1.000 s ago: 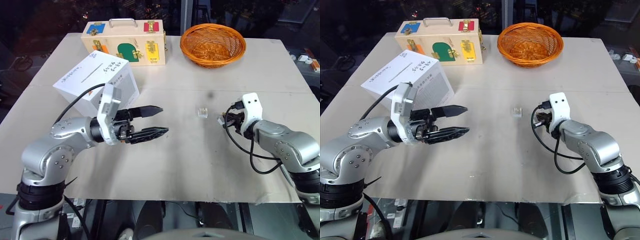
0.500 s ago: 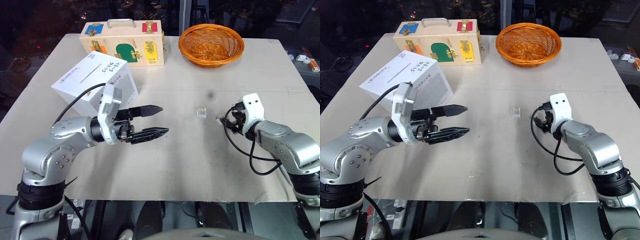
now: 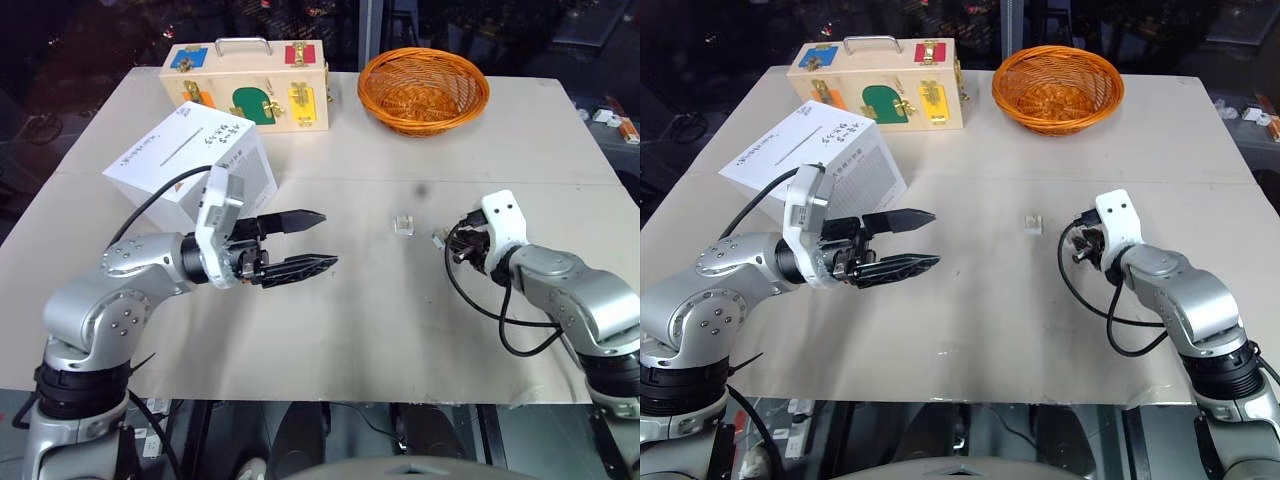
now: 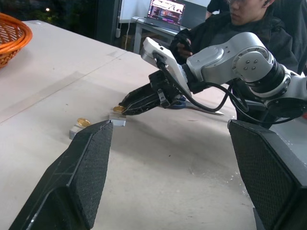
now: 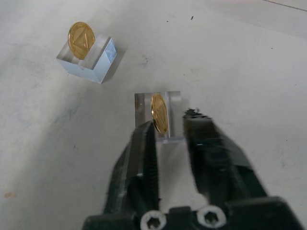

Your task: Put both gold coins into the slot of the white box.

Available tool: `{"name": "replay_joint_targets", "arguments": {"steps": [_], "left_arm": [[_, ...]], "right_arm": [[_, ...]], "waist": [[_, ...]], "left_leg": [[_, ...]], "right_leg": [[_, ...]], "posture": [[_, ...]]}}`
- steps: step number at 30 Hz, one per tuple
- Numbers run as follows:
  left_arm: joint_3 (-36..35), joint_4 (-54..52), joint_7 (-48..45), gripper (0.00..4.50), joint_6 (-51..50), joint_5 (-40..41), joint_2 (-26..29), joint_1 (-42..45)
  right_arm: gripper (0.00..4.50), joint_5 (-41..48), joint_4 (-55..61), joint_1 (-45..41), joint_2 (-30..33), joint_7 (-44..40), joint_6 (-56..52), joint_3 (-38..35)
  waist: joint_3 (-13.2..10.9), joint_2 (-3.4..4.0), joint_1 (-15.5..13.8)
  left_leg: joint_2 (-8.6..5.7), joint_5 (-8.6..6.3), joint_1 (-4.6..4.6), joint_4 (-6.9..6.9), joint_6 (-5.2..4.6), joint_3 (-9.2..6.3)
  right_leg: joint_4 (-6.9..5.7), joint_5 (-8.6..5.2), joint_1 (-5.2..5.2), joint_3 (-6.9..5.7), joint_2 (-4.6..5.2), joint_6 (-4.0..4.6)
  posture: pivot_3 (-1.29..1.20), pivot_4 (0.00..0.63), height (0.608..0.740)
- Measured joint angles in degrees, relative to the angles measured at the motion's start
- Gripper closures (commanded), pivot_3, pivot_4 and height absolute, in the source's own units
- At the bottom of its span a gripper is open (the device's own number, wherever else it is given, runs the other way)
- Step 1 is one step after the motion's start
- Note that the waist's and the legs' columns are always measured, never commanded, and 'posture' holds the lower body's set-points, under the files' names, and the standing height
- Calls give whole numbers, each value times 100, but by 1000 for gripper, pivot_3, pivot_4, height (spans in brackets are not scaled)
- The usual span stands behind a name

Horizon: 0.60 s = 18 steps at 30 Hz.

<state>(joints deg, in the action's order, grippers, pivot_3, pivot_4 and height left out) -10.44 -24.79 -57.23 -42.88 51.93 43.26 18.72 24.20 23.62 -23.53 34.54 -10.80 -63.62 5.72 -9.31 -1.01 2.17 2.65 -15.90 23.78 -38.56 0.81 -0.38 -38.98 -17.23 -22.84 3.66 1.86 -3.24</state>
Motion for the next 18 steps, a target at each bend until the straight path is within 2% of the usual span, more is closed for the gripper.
{"name": "replay_joint_targets", "arguments": {"steps": [18], "left_arm": [[0,0,-13,611,-14,4,0,-51]], "right_arm": [[3484,-331,0,-72,-256,-160,-109,-14]], "waist": [[0,0,5]], "left_leg": [[0,0,0,-3,0,0]], "right_leg": [[-4,0,0,0,0,0]], "posture": [[0,150,726]]}}
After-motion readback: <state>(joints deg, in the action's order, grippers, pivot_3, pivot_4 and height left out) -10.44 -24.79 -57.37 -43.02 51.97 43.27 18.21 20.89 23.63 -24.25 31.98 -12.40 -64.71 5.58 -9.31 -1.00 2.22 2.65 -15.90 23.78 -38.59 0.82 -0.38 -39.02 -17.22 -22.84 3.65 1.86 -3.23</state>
